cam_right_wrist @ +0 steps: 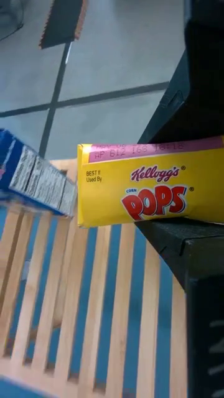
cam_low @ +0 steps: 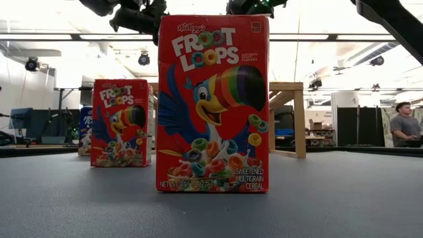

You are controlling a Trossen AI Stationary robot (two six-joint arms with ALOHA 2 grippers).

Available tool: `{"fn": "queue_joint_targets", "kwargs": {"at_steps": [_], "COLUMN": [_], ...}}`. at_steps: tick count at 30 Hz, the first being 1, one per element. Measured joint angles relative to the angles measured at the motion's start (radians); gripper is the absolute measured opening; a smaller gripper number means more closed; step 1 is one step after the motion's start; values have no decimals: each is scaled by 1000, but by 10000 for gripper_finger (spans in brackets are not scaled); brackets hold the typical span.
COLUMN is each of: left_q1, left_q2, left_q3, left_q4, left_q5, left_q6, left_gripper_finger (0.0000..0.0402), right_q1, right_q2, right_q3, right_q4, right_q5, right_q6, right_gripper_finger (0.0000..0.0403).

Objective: Stack cereal on shelf
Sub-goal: Put the top yellow cereal box on the shelf

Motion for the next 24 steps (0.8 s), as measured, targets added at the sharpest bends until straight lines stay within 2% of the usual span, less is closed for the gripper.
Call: {"fn": "queue_joint_targets", "kwargs": {"at_steps": [6,24], "left_q1": [0,0], "left_q2": [29,13], "left_q3": [0,0], "left_q4": [0,12], "left_q5": [0,0], "left_q6": [0,0], "left_gripper_finger": [222,222], "right_q1": [-2,-15], "right_q2": [0,24], "right_q3": [0,1], "right_q4": [-3,9], "right_q5": [3,-1], "right_q6": [6,25], "right_gripper_finger": [150,151]}}
